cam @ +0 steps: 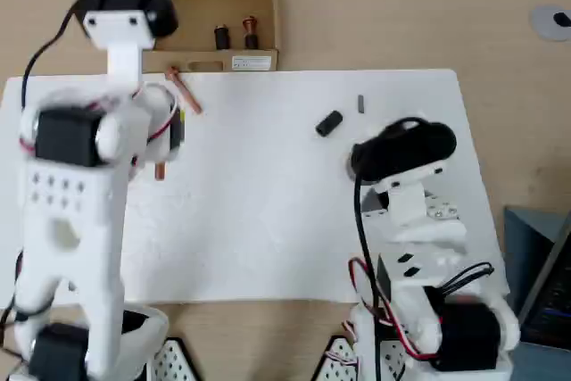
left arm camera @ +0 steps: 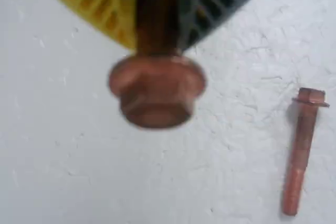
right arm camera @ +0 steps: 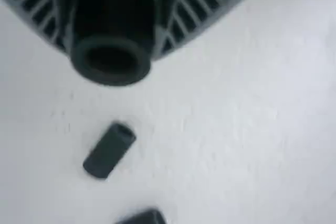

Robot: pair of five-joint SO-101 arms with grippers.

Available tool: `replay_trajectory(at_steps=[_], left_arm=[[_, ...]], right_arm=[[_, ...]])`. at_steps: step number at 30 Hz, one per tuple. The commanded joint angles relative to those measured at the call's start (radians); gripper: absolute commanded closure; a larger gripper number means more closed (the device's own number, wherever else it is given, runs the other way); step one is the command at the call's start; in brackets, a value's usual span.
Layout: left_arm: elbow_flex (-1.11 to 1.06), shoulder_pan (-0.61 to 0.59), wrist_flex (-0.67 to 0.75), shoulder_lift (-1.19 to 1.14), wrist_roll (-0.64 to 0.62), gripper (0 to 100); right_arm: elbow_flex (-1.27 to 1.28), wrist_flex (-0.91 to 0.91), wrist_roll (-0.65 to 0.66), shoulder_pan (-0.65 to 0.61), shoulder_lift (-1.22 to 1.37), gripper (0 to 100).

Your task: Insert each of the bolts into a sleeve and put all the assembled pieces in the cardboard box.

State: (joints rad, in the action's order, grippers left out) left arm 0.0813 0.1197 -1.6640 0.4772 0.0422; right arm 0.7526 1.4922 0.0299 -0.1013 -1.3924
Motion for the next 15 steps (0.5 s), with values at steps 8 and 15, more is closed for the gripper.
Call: replay_trajectory(at_steps=[8, 15], left_arm=[[-0.621, 0.008, 0.353, 0.545, 0.0, 100], [-0.895, 0.008, 0.519, 0.854, -0.124, 100]], right_arm=[[0.328, -0.238, -0.049, -0.096, -0.292, 98.9], [0.486, -0.354, -0.098, -0.312, -0.45, 98.9]])
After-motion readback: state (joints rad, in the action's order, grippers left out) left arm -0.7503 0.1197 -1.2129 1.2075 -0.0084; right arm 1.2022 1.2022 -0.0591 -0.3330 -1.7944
